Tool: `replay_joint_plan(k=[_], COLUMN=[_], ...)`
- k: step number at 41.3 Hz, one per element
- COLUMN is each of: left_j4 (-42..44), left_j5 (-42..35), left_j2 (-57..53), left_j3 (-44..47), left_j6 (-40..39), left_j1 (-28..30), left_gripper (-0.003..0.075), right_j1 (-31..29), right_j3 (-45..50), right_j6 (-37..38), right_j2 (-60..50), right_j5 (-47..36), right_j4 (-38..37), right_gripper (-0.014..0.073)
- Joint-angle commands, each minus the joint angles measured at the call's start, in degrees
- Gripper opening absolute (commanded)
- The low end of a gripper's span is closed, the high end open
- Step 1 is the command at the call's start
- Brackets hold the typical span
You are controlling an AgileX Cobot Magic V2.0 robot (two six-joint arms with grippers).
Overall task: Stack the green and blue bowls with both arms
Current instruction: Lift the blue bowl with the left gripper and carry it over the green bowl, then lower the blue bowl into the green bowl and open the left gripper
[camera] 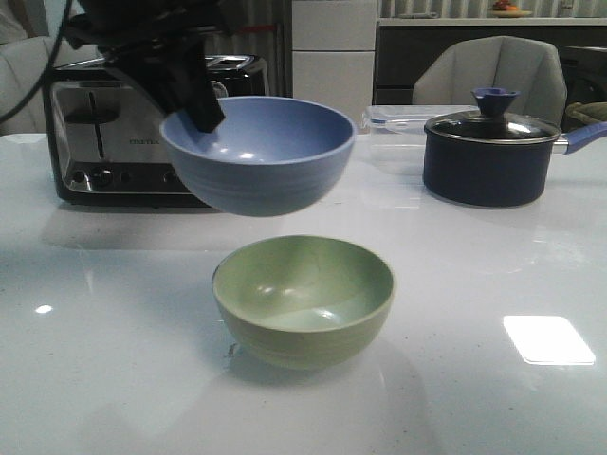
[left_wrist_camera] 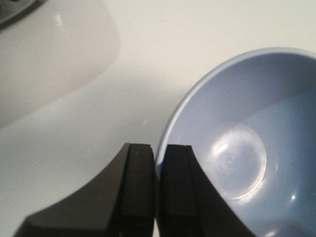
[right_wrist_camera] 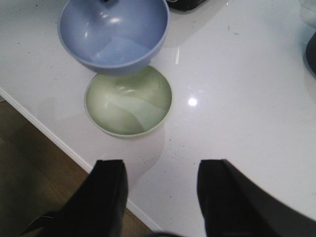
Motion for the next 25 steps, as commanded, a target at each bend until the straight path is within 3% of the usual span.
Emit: replay_joint_plan(k=[1, 25], left_j4=[-1.15, 0.43], left_j5=[-1.48, -3.44], left_j2=[-1.73, 6.57], left_j3=[-1.91, -0.72], left_j6=[0.22, 0.36], left_j1=[-2.91, -5.29], left_gripper=[0.0097, 0.0097], right_j1=[-0.11, -0.11], right_j3=[-1.51, -1.51], right_j6=[-0.63, -0.63], right_j2=[-0.37, -0.37], right_j5=[-3.68, -3.68], right_j4=[-0.07, -0.07], right_gripper=[0.0447, 0.0447])
